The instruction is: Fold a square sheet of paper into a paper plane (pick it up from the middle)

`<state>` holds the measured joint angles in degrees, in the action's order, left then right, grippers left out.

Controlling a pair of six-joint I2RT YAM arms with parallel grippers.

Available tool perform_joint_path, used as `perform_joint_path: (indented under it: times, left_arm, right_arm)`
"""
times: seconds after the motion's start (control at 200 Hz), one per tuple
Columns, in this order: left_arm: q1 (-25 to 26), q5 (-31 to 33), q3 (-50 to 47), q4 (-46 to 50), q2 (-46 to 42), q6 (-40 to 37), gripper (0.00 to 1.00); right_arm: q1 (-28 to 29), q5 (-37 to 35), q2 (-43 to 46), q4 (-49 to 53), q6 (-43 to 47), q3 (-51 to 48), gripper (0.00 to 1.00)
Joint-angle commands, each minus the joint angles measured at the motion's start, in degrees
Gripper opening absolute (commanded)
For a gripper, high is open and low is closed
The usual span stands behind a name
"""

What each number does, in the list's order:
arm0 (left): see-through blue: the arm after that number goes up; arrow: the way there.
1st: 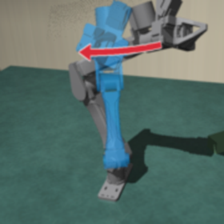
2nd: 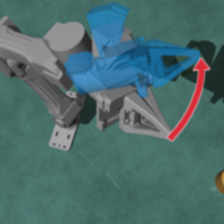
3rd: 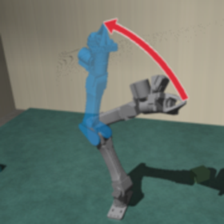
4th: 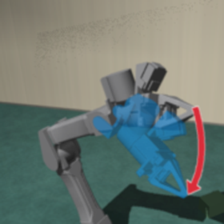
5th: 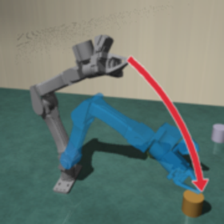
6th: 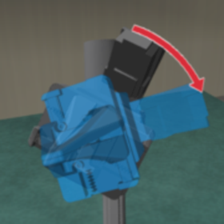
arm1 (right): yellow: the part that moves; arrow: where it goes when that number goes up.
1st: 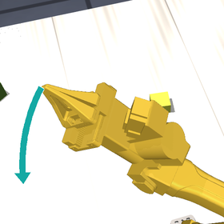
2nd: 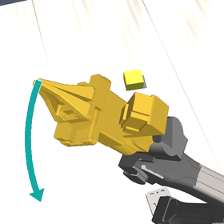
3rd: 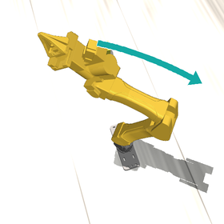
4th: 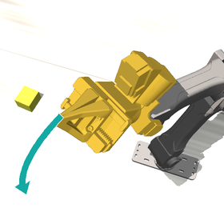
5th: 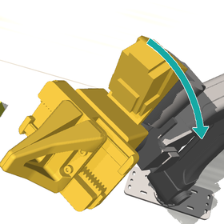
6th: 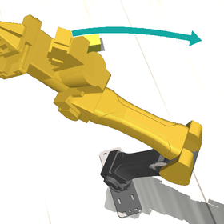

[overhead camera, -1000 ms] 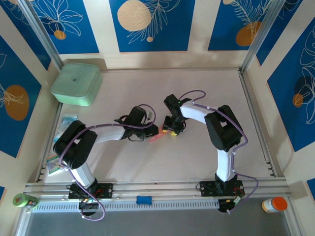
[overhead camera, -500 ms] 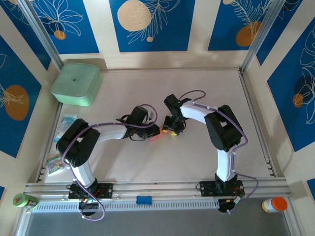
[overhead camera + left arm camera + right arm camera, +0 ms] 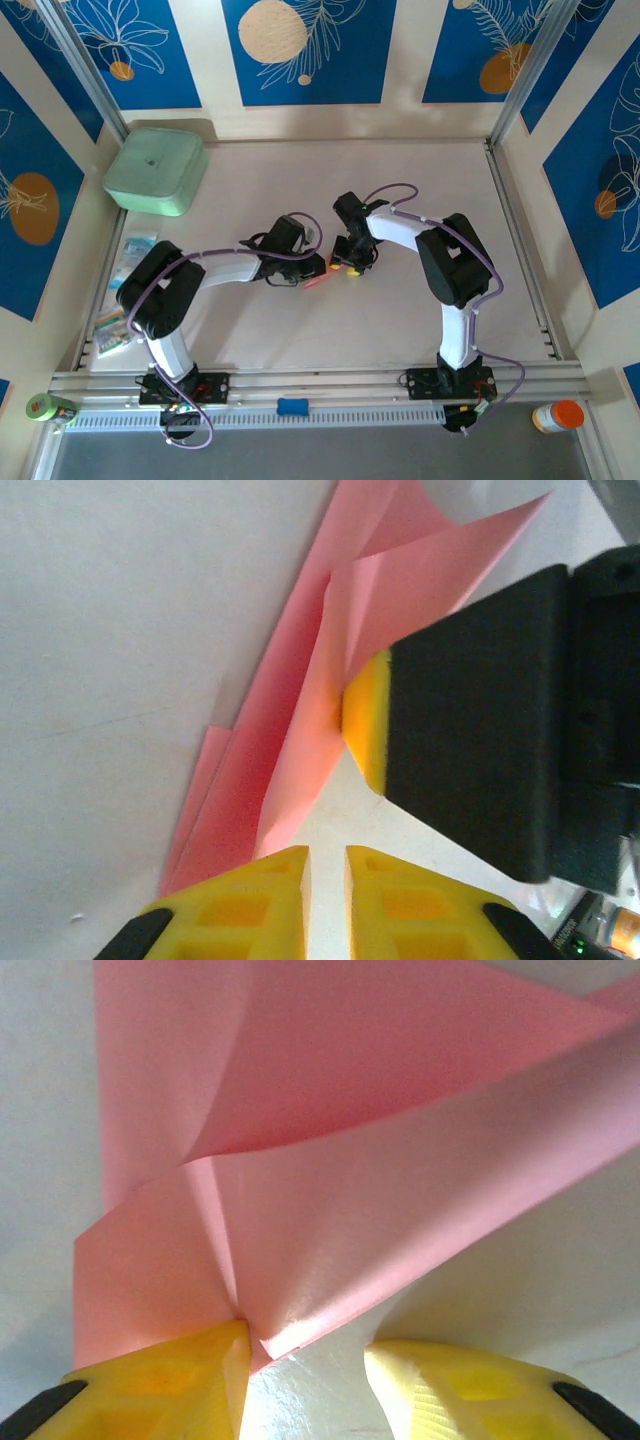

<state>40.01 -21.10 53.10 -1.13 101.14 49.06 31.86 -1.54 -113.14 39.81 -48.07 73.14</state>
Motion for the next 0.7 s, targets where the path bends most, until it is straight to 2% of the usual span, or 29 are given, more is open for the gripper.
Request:
perform_joint_path:
  times: [0.0,0.695]
  left_arm:
    - [0.40,1.76,1.21,2.60,1.40,-0.48,0.16]
    - [0.39,2.92,1.70,5.50,3.88,-0.28,0.12]
  right_arm:
    - [-0.13,-6.84,-9.73,0.25,-0.25,-5.10,0.42]
    - [-0.09,-6.81,-9.80,0.35,0.00,-4.96,0.42]
